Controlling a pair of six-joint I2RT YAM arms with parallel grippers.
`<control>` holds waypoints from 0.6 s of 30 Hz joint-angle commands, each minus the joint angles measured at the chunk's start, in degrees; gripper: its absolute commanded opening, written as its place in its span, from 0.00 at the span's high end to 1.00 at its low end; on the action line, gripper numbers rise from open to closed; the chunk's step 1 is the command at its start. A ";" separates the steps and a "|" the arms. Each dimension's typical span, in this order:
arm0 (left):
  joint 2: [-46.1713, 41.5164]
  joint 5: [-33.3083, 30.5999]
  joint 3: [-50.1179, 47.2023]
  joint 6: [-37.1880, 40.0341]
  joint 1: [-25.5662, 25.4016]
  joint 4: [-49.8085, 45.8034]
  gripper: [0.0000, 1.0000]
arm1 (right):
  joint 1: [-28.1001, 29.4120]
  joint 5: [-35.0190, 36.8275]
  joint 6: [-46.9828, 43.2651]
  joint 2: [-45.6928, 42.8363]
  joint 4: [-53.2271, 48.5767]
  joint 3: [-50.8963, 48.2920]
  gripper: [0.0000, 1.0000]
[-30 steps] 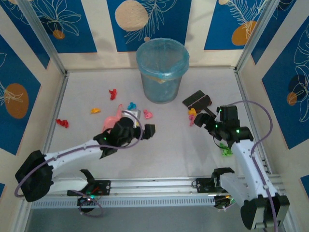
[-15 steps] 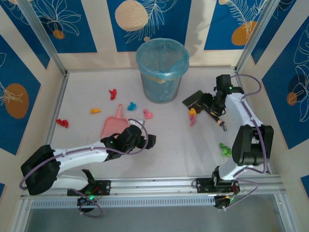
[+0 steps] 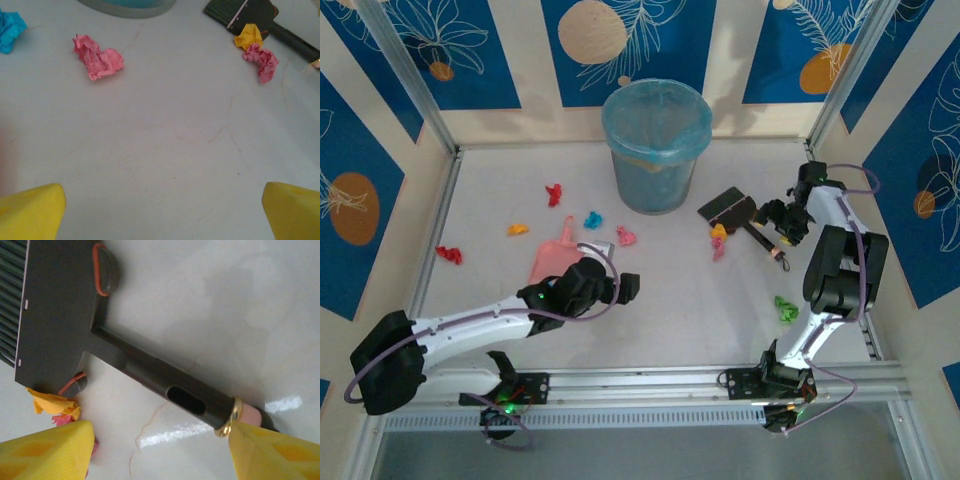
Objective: Sweep away the paper scraps from the table
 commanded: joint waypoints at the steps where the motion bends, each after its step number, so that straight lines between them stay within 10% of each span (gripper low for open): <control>1: -0.76 -1.72 -0.60 0.91 -0.39 0.15 0.00 | 3.11 2.84 -7.90 0.43 6.27 -2.24 0.28; 18: -2.04 -5.05 -2.96 6.11 -0.39 4.91 0.00 | 4.65 2.79 -18.44 5.29 10.98 -1.07 0.35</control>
